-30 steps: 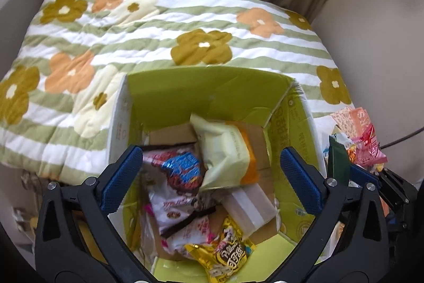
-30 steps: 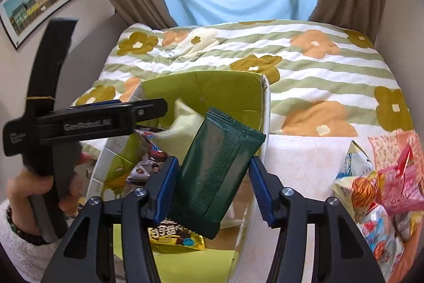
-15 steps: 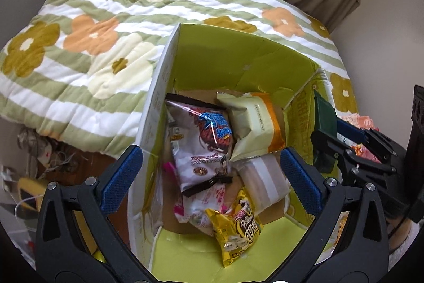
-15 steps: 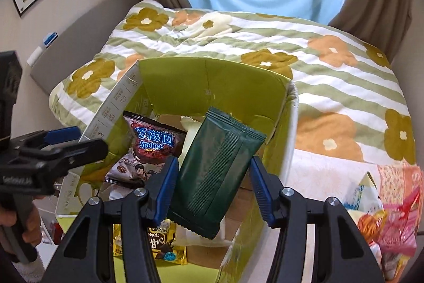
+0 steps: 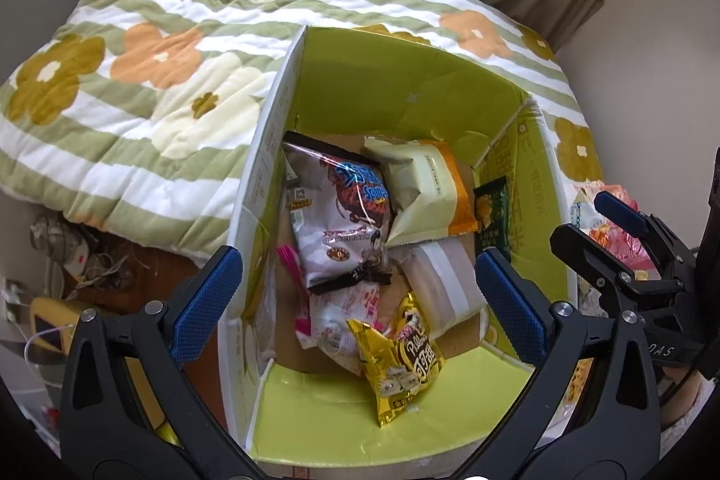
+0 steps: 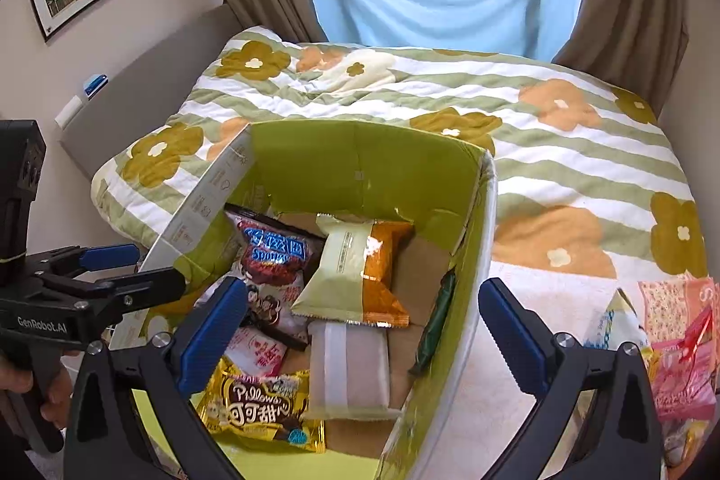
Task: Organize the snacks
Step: 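Carry both snacks over the box and release them inside with both tools, then grasp a blue-white OISHI bag with the left tool while the right tool grasps a grey rice-cracker bag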
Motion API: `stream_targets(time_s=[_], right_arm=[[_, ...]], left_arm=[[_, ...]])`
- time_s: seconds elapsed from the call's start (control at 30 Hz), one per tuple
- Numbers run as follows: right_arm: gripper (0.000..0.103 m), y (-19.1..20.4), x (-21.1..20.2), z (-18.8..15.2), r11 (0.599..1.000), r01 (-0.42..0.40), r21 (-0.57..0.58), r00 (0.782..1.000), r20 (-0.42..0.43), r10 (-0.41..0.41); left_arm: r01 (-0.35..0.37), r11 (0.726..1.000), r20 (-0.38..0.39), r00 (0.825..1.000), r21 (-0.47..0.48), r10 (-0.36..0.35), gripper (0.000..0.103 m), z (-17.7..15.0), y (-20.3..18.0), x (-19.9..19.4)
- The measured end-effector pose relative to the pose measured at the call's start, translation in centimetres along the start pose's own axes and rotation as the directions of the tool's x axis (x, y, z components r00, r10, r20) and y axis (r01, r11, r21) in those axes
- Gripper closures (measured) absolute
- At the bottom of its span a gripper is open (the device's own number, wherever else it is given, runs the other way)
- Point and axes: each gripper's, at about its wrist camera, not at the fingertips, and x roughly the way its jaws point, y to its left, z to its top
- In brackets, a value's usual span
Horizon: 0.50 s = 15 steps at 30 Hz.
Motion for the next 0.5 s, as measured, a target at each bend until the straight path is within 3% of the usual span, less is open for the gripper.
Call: stream_targets(time_s=[0.5], right_arm=[[0.001,0.0,-6.7,-2.5,0.997,0.017,0.079,0.999,0.049,-0.021]], left_arm=[[0.082,0.992,0.035,0.996,0.092,-0.086,0.000,-2.5,-3.0,-3.5]])
